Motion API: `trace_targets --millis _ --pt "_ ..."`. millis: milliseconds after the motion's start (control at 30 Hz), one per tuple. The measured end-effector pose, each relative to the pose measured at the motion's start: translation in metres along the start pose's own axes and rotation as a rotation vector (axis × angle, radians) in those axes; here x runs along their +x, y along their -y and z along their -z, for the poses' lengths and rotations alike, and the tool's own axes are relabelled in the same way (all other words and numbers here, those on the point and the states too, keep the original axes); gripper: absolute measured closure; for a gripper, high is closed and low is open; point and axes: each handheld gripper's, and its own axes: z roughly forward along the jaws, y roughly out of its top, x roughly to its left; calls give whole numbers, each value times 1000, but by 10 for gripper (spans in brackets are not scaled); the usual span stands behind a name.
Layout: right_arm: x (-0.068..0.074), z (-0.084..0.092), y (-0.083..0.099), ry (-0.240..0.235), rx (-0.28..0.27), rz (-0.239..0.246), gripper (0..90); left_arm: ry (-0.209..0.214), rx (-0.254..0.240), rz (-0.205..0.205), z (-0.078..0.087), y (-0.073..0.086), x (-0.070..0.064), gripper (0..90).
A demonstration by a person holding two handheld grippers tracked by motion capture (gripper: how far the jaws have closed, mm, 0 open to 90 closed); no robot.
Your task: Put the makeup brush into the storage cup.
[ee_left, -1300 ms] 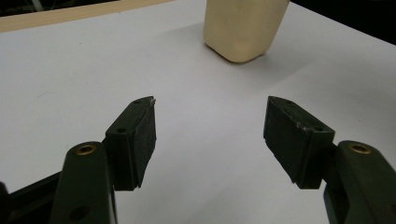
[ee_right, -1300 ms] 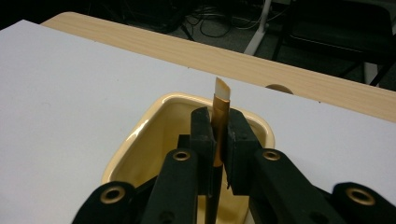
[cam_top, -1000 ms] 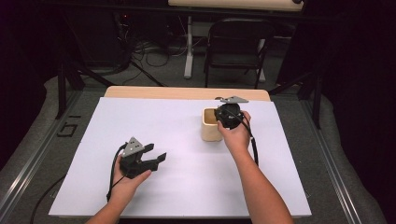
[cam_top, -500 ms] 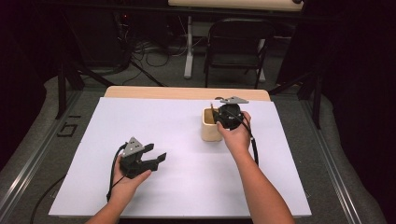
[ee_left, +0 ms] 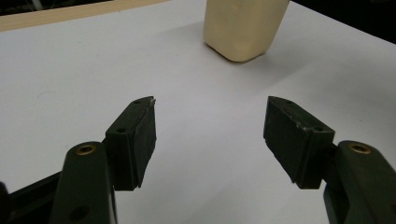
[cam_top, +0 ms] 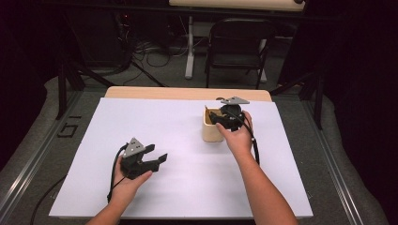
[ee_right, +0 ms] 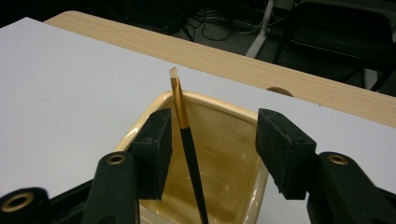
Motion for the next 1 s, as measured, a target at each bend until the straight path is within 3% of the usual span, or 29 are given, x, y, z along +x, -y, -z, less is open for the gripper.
trace_targets --millis 467,567,1000 --pt "0 5 -1 0 -12 20 423 1 2 3 0 0 1 346" --pt "1 7 -1 -18 -13 11 423 3 9 6 0 0 1 344" --pt "4 17 -2 -19 -25 76 378 -1 14 8 0 -1 3 326"
